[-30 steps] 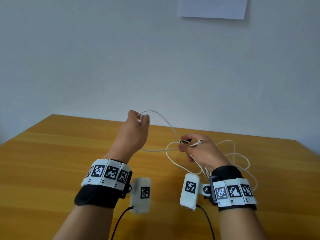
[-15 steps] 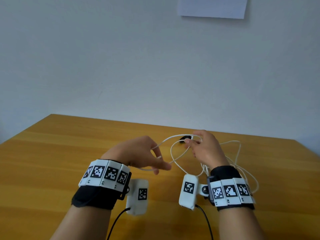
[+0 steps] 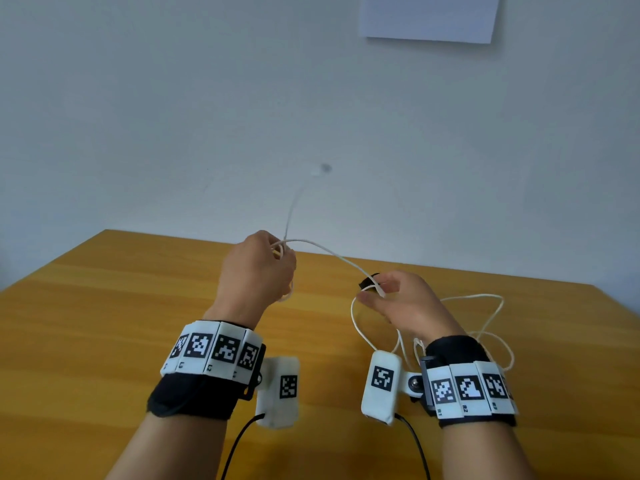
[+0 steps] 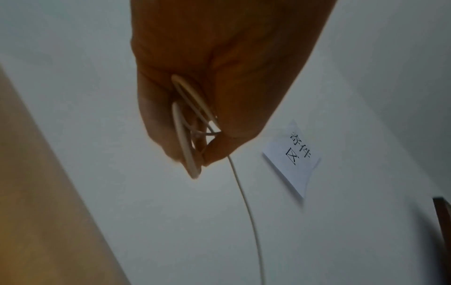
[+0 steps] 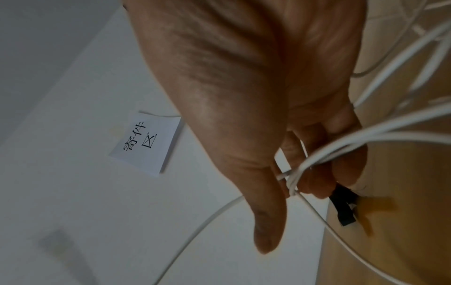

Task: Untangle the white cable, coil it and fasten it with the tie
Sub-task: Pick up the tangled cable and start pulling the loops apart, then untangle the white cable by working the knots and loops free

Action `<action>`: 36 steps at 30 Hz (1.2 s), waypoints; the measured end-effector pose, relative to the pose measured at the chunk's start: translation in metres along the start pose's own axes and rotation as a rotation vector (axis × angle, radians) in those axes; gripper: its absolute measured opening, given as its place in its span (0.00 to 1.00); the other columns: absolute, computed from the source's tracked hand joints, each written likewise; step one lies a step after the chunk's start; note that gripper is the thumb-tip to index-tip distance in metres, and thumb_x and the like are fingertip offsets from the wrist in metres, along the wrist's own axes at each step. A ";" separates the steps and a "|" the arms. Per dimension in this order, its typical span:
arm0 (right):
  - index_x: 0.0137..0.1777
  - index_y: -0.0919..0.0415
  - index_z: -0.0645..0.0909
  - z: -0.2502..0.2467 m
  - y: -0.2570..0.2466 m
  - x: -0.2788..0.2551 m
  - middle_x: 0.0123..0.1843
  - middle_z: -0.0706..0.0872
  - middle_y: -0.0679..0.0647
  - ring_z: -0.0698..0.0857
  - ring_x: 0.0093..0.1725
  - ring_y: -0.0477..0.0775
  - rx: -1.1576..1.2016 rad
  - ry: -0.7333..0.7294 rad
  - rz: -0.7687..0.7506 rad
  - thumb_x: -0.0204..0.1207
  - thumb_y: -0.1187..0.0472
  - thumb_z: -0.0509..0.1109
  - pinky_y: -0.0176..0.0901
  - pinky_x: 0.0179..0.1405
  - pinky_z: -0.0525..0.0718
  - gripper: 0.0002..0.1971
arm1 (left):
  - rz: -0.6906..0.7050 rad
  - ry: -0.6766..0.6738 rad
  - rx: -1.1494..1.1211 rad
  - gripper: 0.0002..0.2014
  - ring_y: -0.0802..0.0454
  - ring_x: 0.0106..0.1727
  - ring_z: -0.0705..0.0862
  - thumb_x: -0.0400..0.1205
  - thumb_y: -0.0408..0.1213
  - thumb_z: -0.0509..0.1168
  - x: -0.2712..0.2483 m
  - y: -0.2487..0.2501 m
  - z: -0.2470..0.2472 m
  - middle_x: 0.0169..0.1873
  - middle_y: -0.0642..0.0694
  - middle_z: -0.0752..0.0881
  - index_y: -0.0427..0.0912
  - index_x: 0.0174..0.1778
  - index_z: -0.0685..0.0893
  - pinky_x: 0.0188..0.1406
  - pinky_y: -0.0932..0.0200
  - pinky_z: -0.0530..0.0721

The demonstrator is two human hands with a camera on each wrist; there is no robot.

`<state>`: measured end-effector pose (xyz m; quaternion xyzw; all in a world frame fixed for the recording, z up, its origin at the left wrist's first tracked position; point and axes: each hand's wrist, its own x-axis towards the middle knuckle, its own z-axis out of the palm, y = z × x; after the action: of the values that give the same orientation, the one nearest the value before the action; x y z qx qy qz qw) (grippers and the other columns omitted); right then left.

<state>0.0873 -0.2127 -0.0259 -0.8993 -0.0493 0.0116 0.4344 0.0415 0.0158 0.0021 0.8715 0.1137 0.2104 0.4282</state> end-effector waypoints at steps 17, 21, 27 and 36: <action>0.67 0.70 0.84 -0.013 -0.001 -0.006 0.66 0.88 0.68 0.88 0.58 0.62 -0.128 0.103 0.181 0.92 0.62 0.56 0.54 0.57 0.84 0.17 | -0.041 0.081 -0.255 0.22 0.51 0.45 0.82 0.94 0.48 0.49 0.004 0.000 -0.005 0.52 0.49 0.85 0.47 0.54 0.89 0.41 0.57 0.77; 0.87 0.54 0.66 -0.021 -0.008 -0.010 0.85 0.72 0.58 0.75 0.80 0.63 -0.156 0.011 0.192 0.88 0.71 0.60 0.55 0.74 0.77 0.29 | 0.022 0.118 -0.220 0.14 0.48 0.38 0.84 0.92 0.43 0.60 0.007 -0.007 -0.004 0.39 0.51 0.86 0.47 0.58 0.92 0.31 0.59 0.76; 0.88 0.54 0.62 -0.053 -0.019 -0.019 0.84 0.66 0.63 0.74 0.78 0.67 -0.324 0.092 0.173 0.85 0.74 0.57 0.48 0.49 0.84 0.33 | 0.069 0.137 -0.255 0.12 0.46 0.46 0.92 0.90 0.42 0.62 0.004 -0.001 0.000 0.41 0.48 0.92 0.46 0.56 0.92 0.44 0.49 0.88; 0.73 0.52 0.83 -0.069 -0.034 -0.037 0.73 0.84 0.54 0.84 0.69 0.57 -0.111 0.224 0.077 0.87 0.69 0.58 0.46 0.59 0.81 0.21 | 0.148 0.036 -0.245 0.32 0.44 0.60 0.88 0.89 0.61 0.48 0.003 -0.003 -0.004 0.55 0.43 0.91 0.38 0.61 0.88 0.65 0.40 0.86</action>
<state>0.0525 -0.2487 0.0429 -0.9189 0.0338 -0.0750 0.3859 0.0425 0.0220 0.0027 0.8147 0.0300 0.2693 0.5127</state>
